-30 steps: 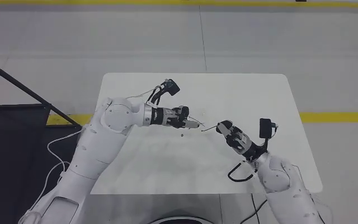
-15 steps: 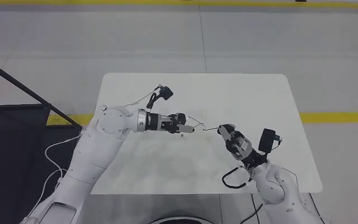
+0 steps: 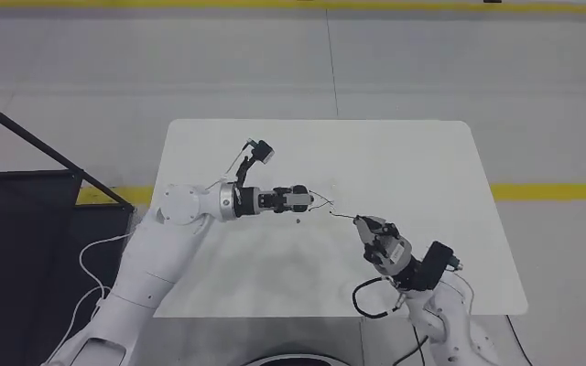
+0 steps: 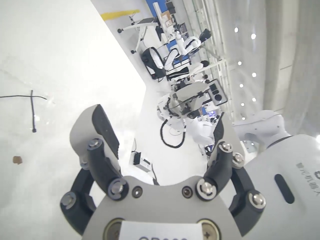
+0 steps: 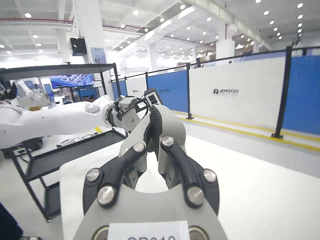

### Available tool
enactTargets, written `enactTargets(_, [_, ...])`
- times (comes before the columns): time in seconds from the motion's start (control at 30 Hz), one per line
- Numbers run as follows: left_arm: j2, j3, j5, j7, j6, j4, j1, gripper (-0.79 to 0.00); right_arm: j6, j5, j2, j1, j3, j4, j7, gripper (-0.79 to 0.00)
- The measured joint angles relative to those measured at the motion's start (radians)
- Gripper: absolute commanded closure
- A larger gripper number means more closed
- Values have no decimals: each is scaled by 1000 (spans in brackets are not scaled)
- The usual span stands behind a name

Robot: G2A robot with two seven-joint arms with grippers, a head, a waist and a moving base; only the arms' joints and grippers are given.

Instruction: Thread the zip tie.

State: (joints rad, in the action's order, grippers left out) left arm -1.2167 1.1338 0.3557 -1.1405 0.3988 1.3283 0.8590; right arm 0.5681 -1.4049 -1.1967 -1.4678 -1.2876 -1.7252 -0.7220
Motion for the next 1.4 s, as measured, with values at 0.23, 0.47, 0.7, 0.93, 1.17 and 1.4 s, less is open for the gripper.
enactTargets(0.23, [-6, -32, 82, -50, -93, -43, -27, -785, -372, -300, -18, -12, 94, 60, -225, 0])
enactTargets(0.47, [-12, -74, 102, -116, -172, -76, -59, -785, -676, -388, -41, -3, 164, 98, -205, 0])
enactTargets(0.7, [-12, -74, 102, -114, -171, -76, -58, -785, -670, -387, -41, -4, 163, 98, -205, 0])
enactTargets(0.93, [-14, -84, 109, -66, -183, -42, -30, -610, -718, -464, -42, 8, 175, 97, -215, 0])
enactTargets(1.17, [-21, -102, 156, -68, -181, -70, -29, -379, -909, -642, -49, 23, 201, 122, -249, 0])
enactTargets(1.4, [-25, -113, 177, -76, -170, -84, -34, -360, -1055, -754, -60, 30, 222, 140, -154, 0])
